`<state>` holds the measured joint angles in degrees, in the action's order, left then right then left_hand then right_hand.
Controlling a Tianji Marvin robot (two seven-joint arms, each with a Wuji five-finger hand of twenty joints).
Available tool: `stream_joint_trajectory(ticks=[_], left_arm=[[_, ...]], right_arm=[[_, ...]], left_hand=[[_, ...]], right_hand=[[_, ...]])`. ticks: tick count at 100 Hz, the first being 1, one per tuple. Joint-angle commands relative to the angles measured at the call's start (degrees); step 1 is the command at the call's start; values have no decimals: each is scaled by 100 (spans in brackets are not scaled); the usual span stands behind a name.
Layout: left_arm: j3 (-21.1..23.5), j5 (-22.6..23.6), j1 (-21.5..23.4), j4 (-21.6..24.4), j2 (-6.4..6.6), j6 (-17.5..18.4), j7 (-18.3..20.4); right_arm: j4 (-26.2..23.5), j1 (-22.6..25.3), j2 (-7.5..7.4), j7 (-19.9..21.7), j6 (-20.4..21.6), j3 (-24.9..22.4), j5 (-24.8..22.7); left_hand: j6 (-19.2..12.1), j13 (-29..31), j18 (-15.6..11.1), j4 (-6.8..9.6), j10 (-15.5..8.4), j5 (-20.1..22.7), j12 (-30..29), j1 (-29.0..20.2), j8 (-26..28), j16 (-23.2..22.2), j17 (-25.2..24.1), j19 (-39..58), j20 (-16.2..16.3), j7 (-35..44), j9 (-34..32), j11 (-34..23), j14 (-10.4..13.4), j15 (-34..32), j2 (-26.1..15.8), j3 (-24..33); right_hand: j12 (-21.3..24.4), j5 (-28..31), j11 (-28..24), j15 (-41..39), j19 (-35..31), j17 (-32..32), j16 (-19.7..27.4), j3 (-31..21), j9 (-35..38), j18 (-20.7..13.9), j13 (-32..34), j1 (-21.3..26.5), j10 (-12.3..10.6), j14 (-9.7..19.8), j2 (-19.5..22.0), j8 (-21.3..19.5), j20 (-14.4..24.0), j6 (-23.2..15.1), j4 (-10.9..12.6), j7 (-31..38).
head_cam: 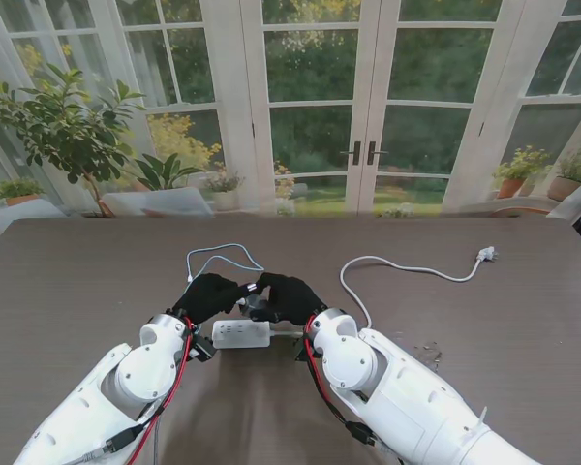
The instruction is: Set up the charging station
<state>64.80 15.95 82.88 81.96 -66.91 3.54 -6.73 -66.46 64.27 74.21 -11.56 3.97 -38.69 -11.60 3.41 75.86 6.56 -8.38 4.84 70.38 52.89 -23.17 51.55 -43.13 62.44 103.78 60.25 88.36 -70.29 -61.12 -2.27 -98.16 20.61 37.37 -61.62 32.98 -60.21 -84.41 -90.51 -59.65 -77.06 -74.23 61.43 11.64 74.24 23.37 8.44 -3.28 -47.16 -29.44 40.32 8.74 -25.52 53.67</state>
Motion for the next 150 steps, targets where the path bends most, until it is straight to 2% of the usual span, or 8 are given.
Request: stream_joint_trajectory(ticks=[1,35,81,82,85,88,123,150], left_arm=[[-34,12,46,46,-32,-44,110],[86,189,149,204,2,-359,139],[382,307,369,546,111,-480,471],[385,308,370,549,112,-482,475],[394,313,375,558,114,-488,481],[400,315,380,567,113,-495,478],[280,1,253,533,-7,-475,175],[291,-305,286,553,-56,-332,109]], right_arm=[[-111,-40,82,47,13,-13,4],[-225,-4,39,58,-42,-81,-51],[-272,45,-9,99,-125,-143,-101],[-274,46,-10,99,-128,-145,-103],[-280,48,-12,97,-137,-152,-110],[-286,51,-15,97,-145,-158,-114],[-275,81,-7,60,-135,-156,-119],[-295,130,4,47,-156,-162,-58]], left_hand=[[63,-303,-433,141,-192,374,-3,-46,115,22,188,1620,4,-48,-759,-1839,-195,-715,-247,-208],[32,-303,-360,193,-235,376,-226,-41,166,42,178,1620,-118,69,-754,-2032,-126,-732,-614,-463],[17,-314,291,308,-328,371,-431,-90,645,108,102,1620,-523,857,-746,-2188,-845,-612,-1166,-1044],[30,-512,303,307,-330,370,-427,-88,657,-493,103,1620,-505,870,-743,-2205,-247,-1214,-1170,-1042],[54,-571,315,302,-338,373,-432,-95,696,-3563,104,1620,-448,890,-737,-2247,2604,-1738,-1180,-1037],[70,-566,314,301,-324,376,-433,-98,710,-4543,104,1620,-437,904,-741,-2265,3395,-1619,-1185,-1037],[548,-566,212,431,164,417,-406,-622,875,-4682,129,1620,24,1105,-738,-2699,3509,-1604,-725,-665],[754,-566,86,1239,300,434,-323,-798,1005,-4682,146,1620,443,1308,-716,-3007,3509,-1604,-46,741]], right_hand=[[-134,689,-233,-101,-363,-159,2836,-740,247,-238,112,568,-543,319,717,-611,93,-739,268,2885],[-115,693,-242,-104,-358,-156,2832,-744,248,-231,112,567,-547,318,712,-609,108,-751,275,2888],[-110,686,-246,-112,-356,-151,2829,-735,246,-223,112,565,-538,306,713,-605,119,-761,277,2884],[-110,689,-246,-112,-356,-151,2829,-736,246,-223,112,566,-538,308,716,-606,119,-761,278,2886],[-110,690,-246,-112,-356,-151,2829,-737,243,-223,112,571,-534,316,714,-606,120,-760,279,2886],[-111,690,-246,-112,-356,-151,2829,-735,243,-223,112,569,-532,313,714,-605,121,-759,278,2886],[-84,635,-225,-49,-327,-25,2860,-667,173,-186,103,532,-518,218,778,-568,133,-804,294,2855],[43,533,-198,129,-305,136,2954,-525,41,-154,99,523,-482,100,889,-480,146,-847,314,2847]])
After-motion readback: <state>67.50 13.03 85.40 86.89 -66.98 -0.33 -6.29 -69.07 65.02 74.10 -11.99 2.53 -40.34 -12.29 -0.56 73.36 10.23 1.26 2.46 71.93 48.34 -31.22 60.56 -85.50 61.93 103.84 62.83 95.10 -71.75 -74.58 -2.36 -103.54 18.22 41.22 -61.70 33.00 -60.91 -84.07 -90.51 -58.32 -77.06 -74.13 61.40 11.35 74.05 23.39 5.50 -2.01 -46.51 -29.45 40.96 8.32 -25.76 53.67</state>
